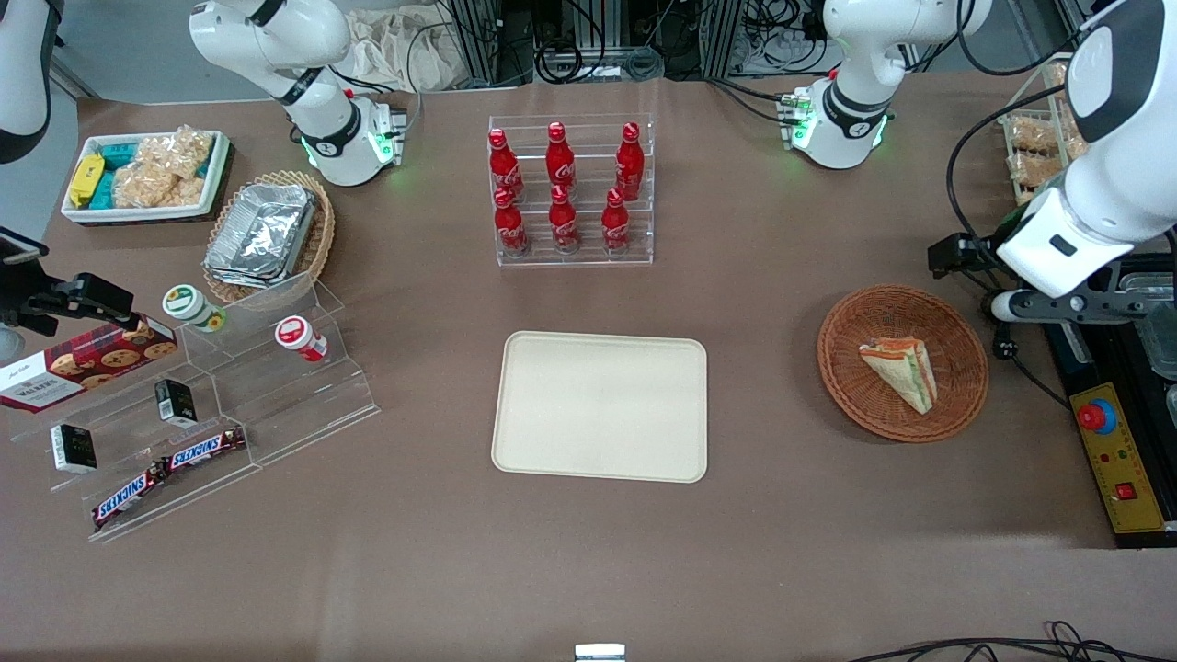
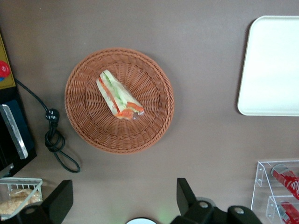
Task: Place sandwich from basket to tray
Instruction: 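Lower the open left gripper over the wrapped sandwich in the wicker basket, then close the left gripper on the sandwich's upright edge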
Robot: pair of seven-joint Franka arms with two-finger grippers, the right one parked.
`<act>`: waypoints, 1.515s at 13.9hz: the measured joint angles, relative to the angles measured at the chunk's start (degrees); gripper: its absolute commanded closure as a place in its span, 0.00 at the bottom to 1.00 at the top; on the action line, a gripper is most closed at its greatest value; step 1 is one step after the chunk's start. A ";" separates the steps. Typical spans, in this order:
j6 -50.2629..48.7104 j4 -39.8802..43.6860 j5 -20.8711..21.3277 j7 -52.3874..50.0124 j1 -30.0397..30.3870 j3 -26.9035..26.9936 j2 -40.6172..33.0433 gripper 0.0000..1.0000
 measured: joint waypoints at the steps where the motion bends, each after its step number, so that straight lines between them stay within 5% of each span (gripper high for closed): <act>1: 0.00 0.87 0.11 -0.10 0.00 -0.03 0.94 0.01; 8: 3.83 0.14 4.40 -8.75 1.77 0.00 5.99 0.01; 15: 27.19 -18.73 4.41 -35.00 4.99 -0.28 6.06 0.01; 21: 47.70 -32.15 4.41 -38.56 7.64 -0.18 6.30 0.01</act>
